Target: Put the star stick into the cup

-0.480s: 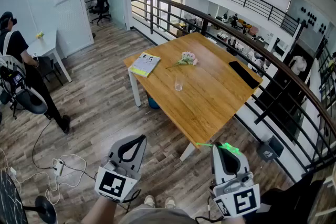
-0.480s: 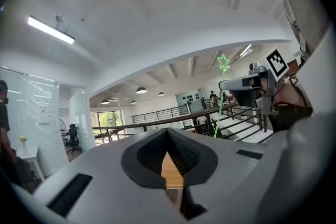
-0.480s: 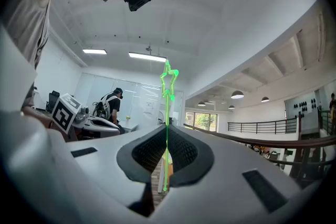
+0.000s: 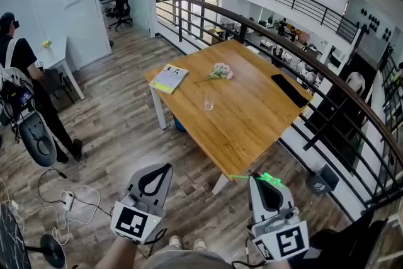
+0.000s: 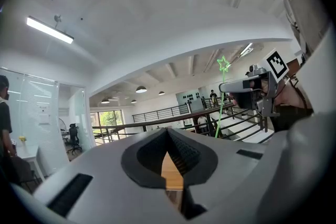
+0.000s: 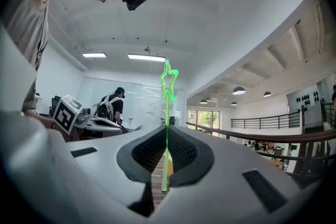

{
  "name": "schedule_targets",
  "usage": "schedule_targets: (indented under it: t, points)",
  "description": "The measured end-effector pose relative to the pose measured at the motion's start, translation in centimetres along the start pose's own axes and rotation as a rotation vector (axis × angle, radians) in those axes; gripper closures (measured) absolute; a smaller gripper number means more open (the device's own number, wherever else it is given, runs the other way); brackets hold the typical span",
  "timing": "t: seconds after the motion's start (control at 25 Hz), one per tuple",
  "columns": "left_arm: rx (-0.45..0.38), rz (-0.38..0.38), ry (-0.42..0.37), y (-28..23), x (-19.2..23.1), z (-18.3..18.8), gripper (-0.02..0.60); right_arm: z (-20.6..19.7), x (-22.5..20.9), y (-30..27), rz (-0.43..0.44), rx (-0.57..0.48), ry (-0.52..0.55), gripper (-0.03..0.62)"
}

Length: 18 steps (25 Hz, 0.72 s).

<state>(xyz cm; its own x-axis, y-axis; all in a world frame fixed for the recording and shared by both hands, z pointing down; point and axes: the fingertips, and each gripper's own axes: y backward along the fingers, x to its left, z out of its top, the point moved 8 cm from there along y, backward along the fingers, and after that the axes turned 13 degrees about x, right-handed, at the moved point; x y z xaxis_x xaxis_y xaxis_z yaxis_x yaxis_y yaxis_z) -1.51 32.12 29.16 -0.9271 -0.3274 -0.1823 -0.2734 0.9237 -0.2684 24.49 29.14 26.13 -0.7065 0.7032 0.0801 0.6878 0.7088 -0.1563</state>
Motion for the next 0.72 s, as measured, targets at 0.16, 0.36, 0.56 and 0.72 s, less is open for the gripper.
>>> schedule_targets:
  t: [0.16,0.36,0.56,0.72]
  points:
    - [0.019,0.019,-0.013,-0.5,-0.7,0.0,0.568,-0.6,-1.1,0.4,0.015,-0.009,-0.016,0.562]
    - [-0.004,0.061,-0.005,-0.8,-0.4,0.3,0.568,-0.7,-2.1,-0.3,0.048,-0.024,-0.007,0.562]
    - [-0.012,0.058,-0.008,-1.6,-0.4,0.3,0.568,-1.3,-2.7,-1.5,0.056,-0.031,0.002,0.562]
    - [-0.016,0.053,-0.002,-3.5,1.0,-0.9,0.568,-2.1,-3.1,-4.2,0.059,-0.039,-0.004,0.562]
